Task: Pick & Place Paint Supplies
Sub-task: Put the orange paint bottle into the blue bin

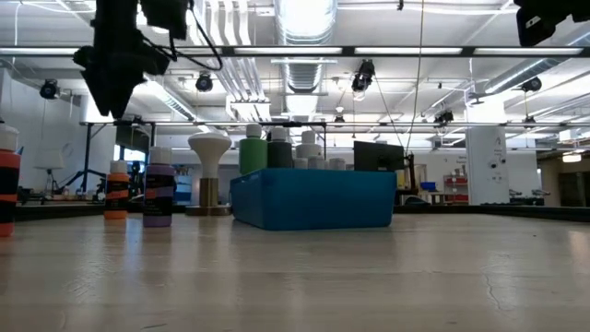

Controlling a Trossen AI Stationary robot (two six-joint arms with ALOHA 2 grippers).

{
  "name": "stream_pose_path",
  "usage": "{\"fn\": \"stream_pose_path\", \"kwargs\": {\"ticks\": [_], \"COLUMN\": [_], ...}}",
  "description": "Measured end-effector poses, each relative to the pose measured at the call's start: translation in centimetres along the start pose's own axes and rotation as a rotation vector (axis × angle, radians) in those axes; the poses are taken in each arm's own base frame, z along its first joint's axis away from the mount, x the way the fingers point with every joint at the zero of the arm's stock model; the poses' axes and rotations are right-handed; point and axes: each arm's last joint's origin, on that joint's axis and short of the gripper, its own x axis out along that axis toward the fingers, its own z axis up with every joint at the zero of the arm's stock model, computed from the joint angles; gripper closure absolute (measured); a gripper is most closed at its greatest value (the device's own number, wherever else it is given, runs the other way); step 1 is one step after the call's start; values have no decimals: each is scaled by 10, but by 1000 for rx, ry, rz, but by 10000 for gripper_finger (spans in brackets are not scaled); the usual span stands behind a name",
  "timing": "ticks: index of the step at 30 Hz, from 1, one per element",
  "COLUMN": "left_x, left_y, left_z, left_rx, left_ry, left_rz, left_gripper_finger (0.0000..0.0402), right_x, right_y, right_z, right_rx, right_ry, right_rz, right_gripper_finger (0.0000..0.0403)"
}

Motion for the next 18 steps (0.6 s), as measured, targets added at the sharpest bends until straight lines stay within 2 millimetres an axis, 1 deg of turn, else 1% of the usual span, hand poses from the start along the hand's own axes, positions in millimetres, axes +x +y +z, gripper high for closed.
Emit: {"fn": "stream_pose_path", "kwargs": {"ticks": [3,10,13,18], "left_x": [8,19,32,56], "left_y": [-1,-4,-2,4], "left_z": [8,23,21,12], "left_rx": [15,58,69,42], "left_ry": [27,6,42,90], "left_rz": [25,24,42,53], "left_gripper_finger": [129,129,129,129], "right_x": [0,0,0,0], "right_y": [0,0,0,0], "right_z": [0,0,0,0], "right_rx": [0,0,0,0], "right_ry": [0,0,0,0], "right_rz": [0,0,0,-1], "right_gripper_finger": [394,394,394,394]}}
